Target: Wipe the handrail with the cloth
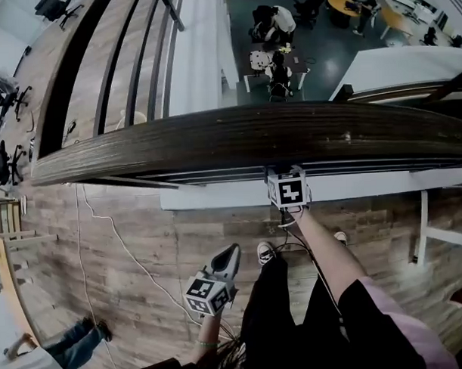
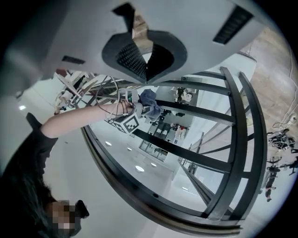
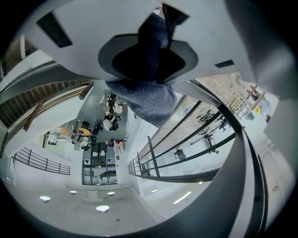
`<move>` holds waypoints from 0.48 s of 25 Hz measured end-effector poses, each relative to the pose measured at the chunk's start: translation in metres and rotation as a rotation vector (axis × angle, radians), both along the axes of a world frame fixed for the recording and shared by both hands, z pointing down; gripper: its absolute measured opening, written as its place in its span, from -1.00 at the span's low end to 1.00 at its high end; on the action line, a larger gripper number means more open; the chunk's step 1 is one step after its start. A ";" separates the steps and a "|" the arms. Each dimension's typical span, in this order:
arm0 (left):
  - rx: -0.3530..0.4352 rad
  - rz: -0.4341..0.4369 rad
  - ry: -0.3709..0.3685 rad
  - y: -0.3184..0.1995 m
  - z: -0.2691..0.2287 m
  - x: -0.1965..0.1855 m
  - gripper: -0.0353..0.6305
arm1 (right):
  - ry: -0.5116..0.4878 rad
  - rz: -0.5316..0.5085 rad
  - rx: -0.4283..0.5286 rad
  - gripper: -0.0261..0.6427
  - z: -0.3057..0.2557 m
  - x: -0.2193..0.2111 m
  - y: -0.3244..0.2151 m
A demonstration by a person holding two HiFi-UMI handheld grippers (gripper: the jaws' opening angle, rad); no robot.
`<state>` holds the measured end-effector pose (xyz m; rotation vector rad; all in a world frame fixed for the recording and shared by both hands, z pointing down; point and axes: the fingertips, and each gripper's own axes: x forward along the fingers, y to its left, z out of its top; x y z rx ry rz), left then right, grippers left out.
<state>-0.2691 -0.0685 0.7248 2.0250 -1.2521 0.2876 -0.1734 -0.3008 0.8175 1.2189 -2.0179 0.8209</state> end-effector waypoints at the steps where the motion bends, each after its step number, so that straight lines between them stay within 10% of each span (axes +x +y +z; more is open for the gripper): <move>1: -0.001 0.013 -0.003 -0.002 0.001 0.012 -0.89 | 0.000 0.013 0.003 -0.60 0.001 0.019 -0.001; 12: -0.026 0.067 -0.002 -0.035 0.000 0.183 -0.89 | 0.006 0.116 -0.003 -0.60 -0.001 0.243 -0.027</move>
